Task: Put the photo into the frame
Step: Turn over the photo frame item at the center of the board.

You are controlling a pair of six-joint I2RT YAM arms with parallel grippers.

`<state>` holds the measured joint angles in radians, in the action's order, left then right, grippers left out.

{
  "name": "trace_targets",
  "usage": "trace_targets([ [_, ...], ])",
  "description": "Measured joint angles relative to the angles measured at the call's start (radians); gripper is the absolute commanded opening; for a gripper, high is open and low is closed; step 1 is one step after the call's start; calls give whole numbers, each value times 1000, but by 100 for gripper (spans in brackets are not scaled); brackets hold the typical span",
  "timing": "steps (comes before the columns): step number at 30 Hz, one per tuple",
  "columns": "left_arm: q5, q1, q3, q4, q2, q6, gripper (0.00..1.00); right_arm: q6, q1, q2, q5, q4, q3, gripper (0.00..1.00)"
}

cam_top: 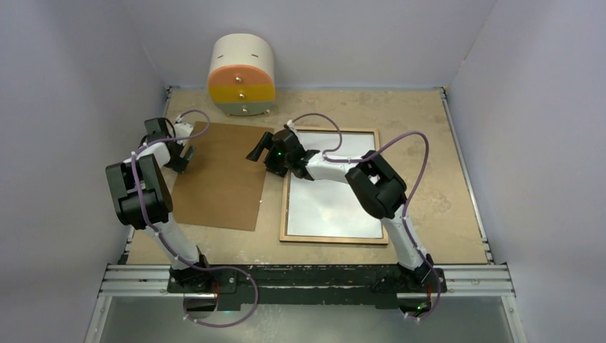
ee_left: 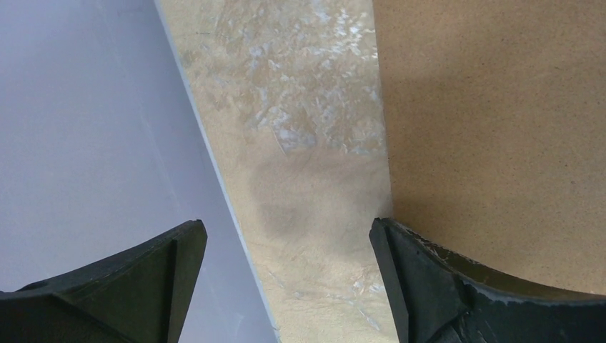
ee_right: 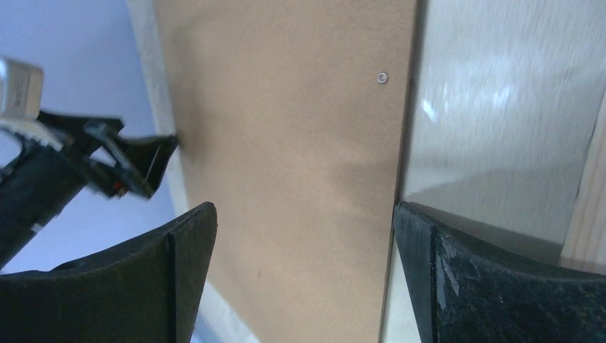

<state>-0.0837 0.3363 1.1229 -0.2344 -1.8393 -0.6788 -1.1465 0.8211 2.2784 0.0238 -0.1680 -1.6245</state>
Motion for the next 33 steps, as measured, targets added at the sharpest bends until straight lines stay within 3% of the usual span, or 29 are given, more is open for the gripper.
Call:
trace_targets([
  [5, 26, 0, -30, 1, 22, -53, 91, -81, 3, -90, -114, -178, 214, 91],
  [10, 44, 2, -30, -7, 22, -91, 91, -163, 2, -108, -206, -325, 318, 89],
  [17, 36, 17, -30, -14, 22, -138, 89, -207, -1, -113, -269, -461, 342, 88],
  [27, 73, 23, -22, -82, 32, -163, 89, -335, 3, -202, -369, -838, 353, 86],
  [33, 130, 13, -7, -152, 37, -152, 89, -326, 30, -265, -389, -813, 357, 86],
])
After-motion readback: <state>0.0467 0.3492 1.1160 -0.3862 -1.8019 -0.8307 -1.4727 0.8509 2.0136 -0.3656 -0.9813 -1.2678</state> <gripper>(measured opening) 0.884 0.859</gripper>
